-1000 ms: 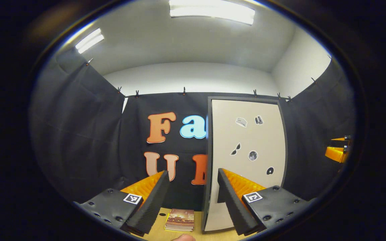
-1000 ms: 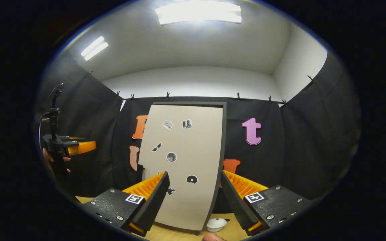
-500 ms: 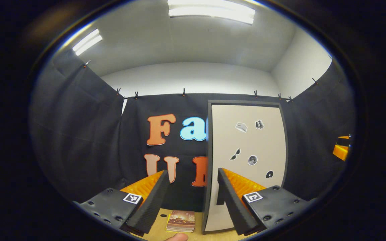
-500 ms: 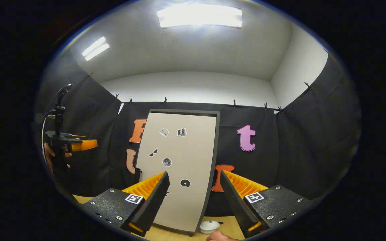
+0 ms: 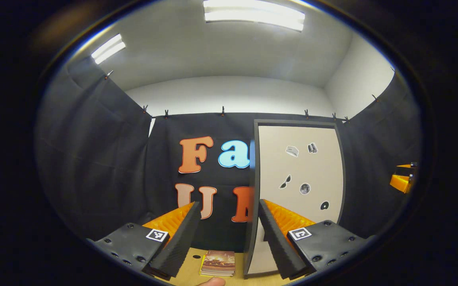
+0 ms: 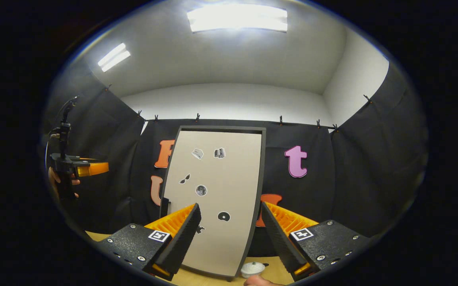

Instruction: Open the cabinet door with the right hand, grasp the bottle in the cabinet with the left hand and place it on the coaster, then close the cabinet door with the right hand.

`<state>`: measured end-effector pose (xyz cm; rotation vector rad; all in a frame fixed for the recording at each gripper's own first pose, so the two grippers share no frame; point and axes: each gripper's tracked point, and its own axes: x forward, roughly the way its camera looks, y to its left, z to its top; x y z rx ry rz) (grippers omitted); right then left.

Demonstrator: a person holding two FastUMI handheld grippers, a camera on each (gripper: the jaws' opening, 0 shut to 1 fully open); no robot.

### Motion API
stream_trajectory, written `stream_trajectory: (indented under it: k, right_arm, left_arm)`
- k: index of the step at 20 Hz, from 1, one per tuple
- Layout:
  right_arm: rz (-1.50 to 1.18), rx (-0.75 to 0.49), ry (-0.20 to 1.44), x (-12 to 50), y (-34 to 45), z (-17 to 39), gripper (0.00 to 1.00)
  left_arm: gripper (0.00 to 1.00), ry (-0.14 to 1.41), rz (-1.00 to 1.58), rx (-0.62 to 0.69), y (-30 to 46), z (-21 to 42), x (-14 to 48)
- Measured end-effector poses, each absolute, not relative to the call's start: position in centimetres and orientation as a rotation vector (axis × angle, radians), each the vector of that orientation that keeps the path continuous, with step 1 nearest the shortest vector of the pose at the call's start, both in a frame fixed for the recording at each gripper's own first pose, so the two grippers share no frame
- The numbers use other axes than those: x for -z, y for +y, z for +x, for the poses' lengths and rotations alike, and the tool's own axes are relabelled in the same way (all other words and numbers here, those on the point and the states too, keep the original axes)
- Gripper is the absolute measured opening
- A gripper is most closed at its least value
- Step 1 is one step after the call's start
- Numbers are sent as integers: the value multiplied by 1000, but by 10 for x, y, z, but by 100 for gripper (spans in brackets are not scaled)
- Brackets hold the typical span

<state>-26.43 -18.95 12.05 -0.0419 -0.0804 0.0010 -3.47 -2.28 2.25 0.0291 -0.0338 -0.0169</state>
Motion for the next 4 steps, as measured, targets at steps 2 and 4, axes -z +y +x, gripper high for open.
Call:
stream_trajectory:
  k: [2, 4]
  right_arm:
    - [-49, -22, -85, -119, -180, -259, 94]
    - [-66, -4, -66, -111, -176, -253, 94]
  left_arm:
    - [94, -27, 34, 4, -18, -38, -23]
    - [94, -38, 35, 0, -17, -38, -28]
